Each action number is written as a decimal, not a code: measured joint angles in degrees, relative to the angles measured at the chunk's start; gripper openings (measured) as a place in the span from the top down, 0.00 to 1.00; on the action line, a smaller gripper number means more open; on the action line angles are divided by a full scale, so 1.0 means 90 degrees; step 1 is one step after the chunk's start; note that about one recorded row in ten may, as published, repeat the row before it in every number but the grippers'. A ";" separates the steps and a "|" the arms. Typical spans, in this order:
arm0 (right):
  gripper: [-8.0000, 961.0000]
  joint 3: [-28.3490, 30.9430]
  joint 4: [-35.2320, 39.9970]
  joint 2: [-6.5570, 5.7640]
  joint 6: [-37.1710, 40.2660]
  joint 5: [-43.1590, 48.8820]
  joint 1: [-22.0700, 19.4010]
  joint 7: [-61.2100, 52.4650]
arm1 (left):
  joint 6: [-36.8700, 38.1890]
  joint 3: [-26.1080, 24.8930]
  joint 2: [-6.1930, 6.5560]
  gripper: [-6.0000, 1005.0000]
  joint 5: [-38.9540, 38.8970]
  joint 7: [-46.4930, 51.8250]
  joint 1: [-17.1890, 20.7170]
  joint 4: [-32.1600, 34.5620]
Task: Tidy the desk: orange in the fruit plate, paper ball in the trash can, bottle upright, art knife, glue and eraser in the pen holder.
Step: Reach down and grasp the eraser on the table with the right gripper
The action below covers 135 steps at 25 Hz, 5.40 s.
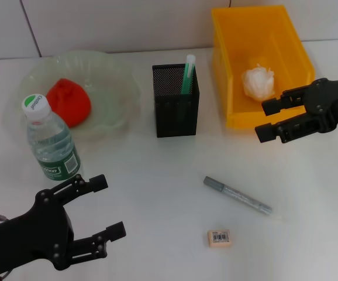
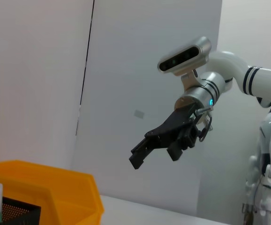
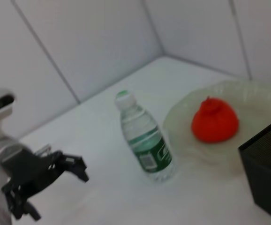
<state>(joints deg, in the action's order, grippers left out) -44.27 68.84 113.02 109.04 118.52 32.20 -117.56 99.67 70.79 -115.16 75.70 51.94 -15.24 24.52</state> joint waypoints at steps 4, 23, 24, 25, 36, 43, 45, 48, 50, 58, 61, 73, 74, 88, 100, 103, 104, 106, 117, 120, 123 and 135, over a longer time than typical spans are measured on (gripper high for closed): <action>0.13 -0.0132 0.0176 -0.0017 0.0132 0.0217 0.0231 -0.0123 | 0.0107 -0.0048 0.0014 0.13 0.0000 0.0158 0.0003 -0.0003; 0.13 -0.2375 0.1162 0.0233 0.0457 0.1338 0.1058 -0.0715 | 0.0023 -0.0466 0.0119 0.13 0.0764 -0.0147 0.0261 0.0079; 0.13 -0.2516 0.1224 0.0267 0.0498 0.1385 0.1187 -0.0806 | -0.0055 -0.0474 0.0102 0.13 0.0802 -0.0269 0.0283 0.0079; 0.13 -0.2655 0.1282 0.0307 0.0549 0.1453 0.1317 -0.0870 | -0.0118 -0.0471 0.0085 0.13 0.0815 -0.0353 0.0294 0.0082; 0.13 -0.3697 0.0490 0.0681 0.0513 0.2392 0.2043 -0.1098 | -0.0623 -0.0463 -0.0028 0.13 0.0838 -0.0712 0.0263 0.0093; 0.13 -0.4375 0.0223 0.0687 0.0074 0.2558 0.2214 -0.1364 | -0.0680 -0.0412 -0.0057 0.13 0.0854 -0.0675 0.0084 0.0084; 0.13 -0.4641 0.0138 0.0696 -0.0048 0.2604 0.2321 -0.1529 | -0.0705 -0.0447 -0.0072 0.13 0.0921 -0.0633 -0.0002 0.0079; 0.14 -0.5021 -0.0118 0.0729 -0.0230 0.2628 0.2519 -0.1781 | -0.0742 -0.0450 -0.0079 0.13 0.0926 -0.0595 -0.0055 0.0073; 0.14 -0.5103 -0.0114 0.0734 -0.0260 0.2605 0.2519 -0.1797 | -0.0828 -0.0448 -0.0089 0.13 0.0927 -0.0589 -0.0071 0.0061; 0.16 -0.6206 0.0222 0.0747 -0.0493 0.2430 0.2220 -0.1649 | -0.0891 -0.0443 -0.0110 0.13 0.0926 -0.0557 -0.0090 0.0056; 0.16 -0.6508 0.0395 0.0741 -0.0628 0.2442 0.2065 -0.1626 | -0.0901 -0.0435 -0.0115 0.13 0.0925 -0.0490 -0.0106 0.0065; 0.18 -0.6751 0.0078 0.0748 -0.1268 0.2411 0.1815 -0.1707 | -0.0970 -0.0396 -0.0117 0.13 0.0943 -0.0440 -0.0152 0.0057; 0.18 -0.6769 0.0063 0.0749 -0.1308 0.2409 0.1803 -0.1707 | -0.0970 -0.0395 -0.0124 0.13 0.0954 -0.0438 -0.0152 0.0056; 0.21 -0.6969 -0.0212 0.0753 -0.1675 0.2414 0.1788 -0.1770 | -0.0939 -0.0385 -0.0144 0.13 0.0987 -0.0430 -0.0152 0.0047; 0.29 -0.6991 -0.0341 0.0753 -0.1813 0.2402 0.1793 -0.1936 | -0.0930 -0.0337 -0.0144 0.13 0.1001 -0.0429 -0.0147 0.0038; 0.37 -0.7005 -0.0359 0.0752 -0.1842 0.2402 0.1804 -0.1950 | -0.0929 -0.0332 -0.0144 0.13 0.1003 -0.0430 -0.0137 0.0036; 0.38 -0.7006 -0.0359 0.0753 -0.1860 0.2403 0.1805 -0.1972 | -0.0928 -0.0332 -0.0144 0.13 0.1003 -0.0430 -0.0136 0.0034; 0.39 -0.7007 -0.0364 0.0753 -0.1863 0.2403 0.1807 -0.1988 | -0.0928 -0.0332 -0.0144 0.13 0.1003 -0.0430 -0.0131 0.0029; 0.42 -0.7207 -0.0395 0.0753 -0.1966 0.2446 0.1823 -0.2021 | -0.0948 -0.0336 -0.0144 0.13 0.1003 -0.0432 -0.0137 0.0028; 0.44 -0.7209 -0.0439 0.0752 -0.1990 0.2446 0.1841 -0.2046 | -0.0945 -0.0336 -0.0144 0.13 0.1002 -0.0431 -0.0143 0.0030; 0.45 -0.7211 -0.0538 0.0752 -0.2034 0.2446 0.1863 -0.2060 | -0.0947 -0.0337 -0.0144 0.13 0.1003 -0.0431 -0.0143 0.0029; 0.46 -0.7225 -0.0561 0.0753 -0.2048 0.2407 0.1871 -0.2074 | -0.0928 -0.0336 -0.0144 0.13 0.1003 -0.0430 -0.0140 0.0030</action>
<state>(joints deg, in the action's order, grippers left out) -109.29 63.79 119.80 90.61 140.18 49.04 -136.23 91.32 67.76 -116.45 84.73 48.08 -16.50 24.79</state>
